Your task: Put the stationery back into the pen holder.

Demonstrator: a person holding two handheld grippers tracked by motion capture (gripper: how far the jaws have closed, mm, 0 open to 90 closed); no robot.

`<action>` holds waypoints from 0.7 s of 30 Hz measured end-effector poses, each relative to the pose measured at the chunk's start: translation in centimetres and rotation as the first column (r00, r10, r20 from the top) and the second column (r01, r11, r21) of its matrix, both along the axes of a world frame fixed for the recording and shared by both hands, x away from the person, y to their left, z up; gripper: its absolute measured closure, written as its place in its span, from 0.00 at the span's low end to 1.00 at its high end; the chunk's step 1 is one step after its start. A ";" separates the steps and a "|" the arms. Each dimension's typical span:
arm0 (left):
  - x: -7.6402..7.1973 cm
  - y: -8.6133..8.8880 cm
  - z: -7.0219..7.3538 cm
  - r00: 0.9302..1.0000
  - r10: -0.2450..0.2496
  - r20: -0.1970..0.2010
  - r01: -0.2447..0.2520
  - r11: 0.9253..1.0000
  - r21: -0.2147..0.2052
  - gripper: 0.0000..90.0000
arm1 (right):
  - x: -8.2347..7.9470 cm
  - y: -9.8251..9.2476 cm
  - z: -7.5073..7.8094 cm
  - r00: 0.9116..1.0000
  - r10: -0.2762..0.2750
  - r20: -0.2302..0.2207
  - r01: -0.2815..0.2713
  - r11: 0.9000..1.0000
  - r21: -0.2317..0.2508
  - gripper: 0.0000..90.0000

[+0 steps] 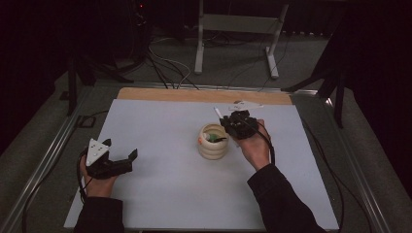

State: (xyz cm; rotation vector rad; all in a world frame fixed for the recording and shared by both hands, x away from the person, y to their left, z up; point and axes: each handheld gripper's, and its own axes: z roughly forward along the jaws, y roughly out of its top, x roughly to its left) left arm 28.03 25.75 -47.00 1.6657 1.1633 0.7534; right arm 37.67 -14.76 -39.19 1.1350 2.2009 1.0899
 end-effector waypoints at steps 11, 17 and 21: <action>0.0 0.1 0.0 1.000 0.002 0.003 -0.002 1.000 0.000 0.00 | 0.5 0.2 -0.2 1.000 0.008 0.028 -0.009 1.000 0.014 0.88; 0.0 0.1 0.0 1.000 0.002 0.002 -0.002 1.000 -0.001 0.00 | 0.8 0.4 -0.3 0.999 0.014 0.044 -0.015 0.999 0.028 0.88; 0.0 0.1 0.1 1.000 0.000 0.003 0.000 1.000 0.000 0.00 | 1.0 0.7 -0.4 0.998 0.016 0.055 -0.018 0.999 0.036 0.88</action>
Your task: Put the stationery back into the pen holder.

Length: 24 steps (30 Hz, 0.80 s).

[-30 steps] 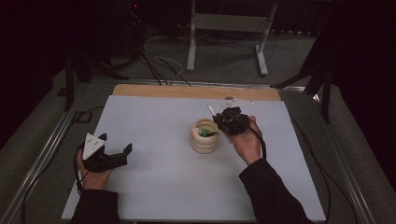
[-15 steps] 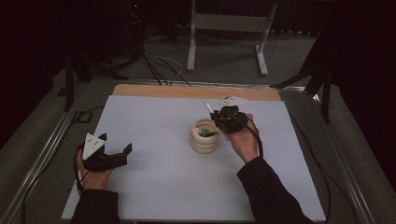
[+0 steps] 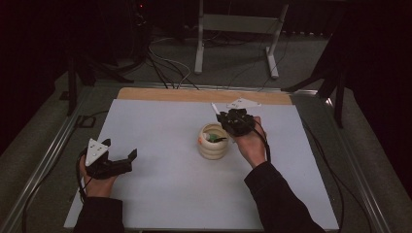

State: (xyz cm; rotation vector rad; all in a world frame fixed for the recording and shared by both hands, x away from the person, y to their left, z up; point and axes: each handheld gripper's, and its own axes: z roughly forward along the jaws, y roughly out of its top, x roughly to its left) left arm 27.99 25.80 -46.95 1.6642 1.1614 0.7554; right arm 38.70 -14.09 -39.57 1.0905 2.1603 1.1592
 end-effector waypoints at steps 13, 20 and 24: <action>-0.1 0.1 0.1 1.000 0.004 0.003 -0.004 1.000 -0.009 0.00 | 0.5 1.0 -0.5 0.999 0.034 0.035 -0.035 0.999 0.026 0.88; -0.1 0.2 0.1 1.000 0.004 0.004 -0.004 1.000 -0.010 0.00 | 0.8 1.2 -0.3 0.998 0.036 0.058 -0.038 0.999 0.026 0.88; -0.1 0.2 0.1 1.000 0.005 0.006 -0.005 1.000 -0.013 0.00 | 1.2 1.3 -0.3 0.996 0.040 0.075 -0.042 0.999 0.027 0.88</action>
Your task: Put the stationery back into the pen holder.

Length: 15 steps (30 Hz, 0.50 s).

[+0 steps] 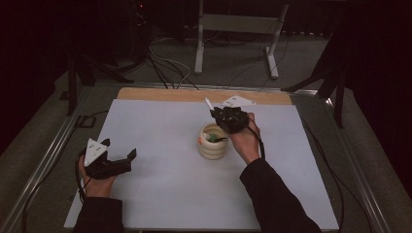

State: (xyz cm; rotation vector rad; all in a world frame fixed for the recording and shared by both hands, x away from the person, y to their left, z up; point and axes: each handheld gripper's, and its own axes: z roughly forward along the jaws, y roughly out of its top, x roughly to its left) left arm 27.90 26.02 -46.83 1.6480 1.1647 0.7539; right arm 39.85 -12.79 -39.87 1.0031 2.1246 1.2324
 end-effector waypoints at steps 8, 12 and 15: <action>0.0 0.2 0.0 1.000 0.004 0.001 -0.004 1.000 -0.006 0.00 | 0.5 0.4 -0.5 1.000 -0.002 0.005 0.002 1.000 0.007 0.88; 0.0 0.2 0.0 1.000 0.005 0.002 -0.005 1.000 -0.008 0.00 | 0.7 0.7 -0.7 1.000 0.002 0.003 -0.002 1.000 0.018 0.88; 0.0 0.2 0.0 1.000 0.005 0.001 -0.005 1.000 -0.008 0.00 | 0.9 0.8 -0.9 1.000 0.011 0.011 -0.011 1.000 0.013 0.88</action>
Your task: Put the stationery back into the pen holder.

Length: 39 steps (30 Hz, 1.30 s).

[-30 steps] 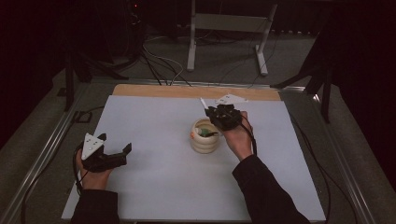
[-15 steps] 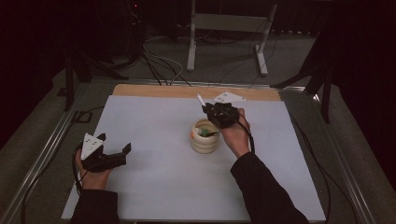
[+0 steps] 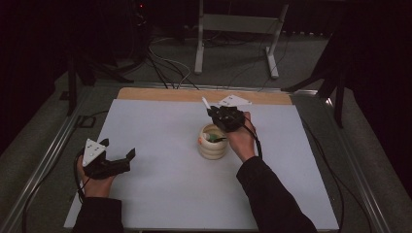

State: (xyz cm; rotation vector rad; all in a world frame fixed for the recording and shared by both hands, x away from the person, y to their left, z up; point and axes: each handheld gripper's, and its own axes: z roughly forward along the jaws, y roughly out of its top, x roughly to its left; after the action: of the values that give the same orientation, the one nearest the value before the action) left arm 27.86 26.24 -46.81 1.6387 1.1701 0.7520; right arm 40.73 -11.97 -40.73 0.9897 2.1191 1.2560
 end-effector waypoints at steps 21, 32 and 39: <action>0.0 0.0 0.0 1.000 0.003 -0.002 -0.003 1.000 0.002 0.00 | 0.1 0.0 -1.0 1.000 0.014 -0.005 -0.014 1.000 0.016 0.87; 0.0 0.0 0.0 1.000 0.003 -0.003 -0.003 1.000 0.004 0.00 | -0.2 0.0 -1.2 1.000 0.017 -0.004 -0.017 1.000 0.008 0.87; 0.0 0.0 0.0 1.000 0.002 -0.004 -0.002 1.000 0.007 0.00 | -0.4 -0.3 -1.1 1.000 0.018 0.005 -0.018 1.000 0.004 0.87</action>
State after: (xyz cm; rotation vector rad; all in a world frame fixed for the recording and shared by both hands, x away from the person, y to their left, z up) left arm 27.89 26.22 -46.85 1.6450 1.1736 0.7554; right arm 40.33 -12.22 -41.78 0.9703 2.1275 1.2709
